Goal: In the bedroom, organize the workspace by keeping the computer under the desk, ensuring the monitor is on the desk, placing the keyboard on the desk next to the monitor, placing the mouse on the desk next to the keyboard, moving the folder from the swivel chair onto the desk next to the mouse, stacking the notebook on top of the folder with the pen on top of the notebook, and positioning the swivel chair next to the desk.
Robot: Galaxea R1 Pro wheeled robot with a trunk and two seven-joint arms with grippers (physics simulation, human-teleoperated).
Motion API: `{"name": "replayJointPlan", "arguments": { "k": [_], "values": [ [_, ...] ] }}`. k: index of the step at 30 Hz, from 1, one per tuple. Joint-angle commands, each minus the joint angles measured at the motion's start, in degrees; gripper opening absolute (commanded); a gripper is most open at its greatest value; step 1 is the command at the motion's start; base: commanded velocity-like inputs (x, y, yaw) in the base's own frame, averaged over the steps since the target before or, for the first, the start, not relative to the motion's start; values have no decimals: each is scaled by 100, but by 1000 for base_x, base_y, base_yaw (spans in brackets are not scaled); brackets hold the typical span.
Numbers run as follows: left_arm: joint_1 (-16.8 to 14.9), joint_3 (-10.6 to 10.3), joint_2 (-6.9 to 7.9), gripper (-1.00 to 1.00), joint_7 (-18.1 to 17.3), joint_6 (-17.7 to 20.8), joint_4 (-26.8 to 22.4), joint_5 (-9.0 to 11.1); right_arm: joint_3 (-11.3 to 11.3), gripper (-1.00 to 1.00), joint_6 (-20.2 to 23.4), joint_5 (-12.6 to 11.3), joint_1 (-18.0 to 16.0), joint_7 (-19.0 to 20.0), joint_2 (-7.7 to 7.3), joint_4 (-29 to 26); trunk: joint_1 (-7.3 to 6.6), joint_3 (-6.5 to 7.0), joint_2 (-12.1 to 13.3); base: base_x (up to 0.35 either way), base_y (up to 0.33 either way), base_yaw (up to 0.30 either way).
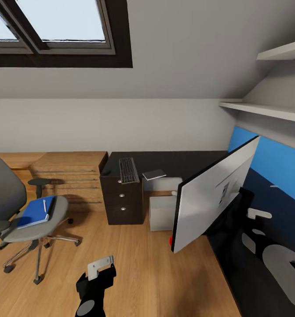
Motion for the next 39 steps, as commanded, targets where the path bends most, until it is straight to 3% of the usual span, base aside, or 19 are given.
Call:
{"name": "replayJointPlan", "arguments": {
  "k": [1, 25, 36, 37, 39],
  "values": [
    [-3, -4, 0, 100, 33, 25, -10, 26, 101, -100, -27, -109, -2, 14, 0, 25, -3, -7, -5, -333, 0, 0],
    [-3, -4, 0, 100, 33, 25, -10, 26, 124, -100, -14, -117, -4, 24, 9, 25, -3, -7, -5, -333, -1, 0],
    [-3, -4, 0, 100, 41, 25, -10, 8, 151, -100, -9, -89, -3, 39, 13, 25, -3, -7, -5, -88, -308, 0],
    [30, 27, 7, 100, 75, -9, -41, -24, 13, -100, 9, 78, -8, 52, 49, 5, -3, -5, -4, 0, 0, 0],
    [96, 94, -5, 100, 139, -49, -48, -26, -65, -100, 11, 77, -9, 51, 111, 0, -3, -5, -4, 0, 0, 0]
  ]
}}
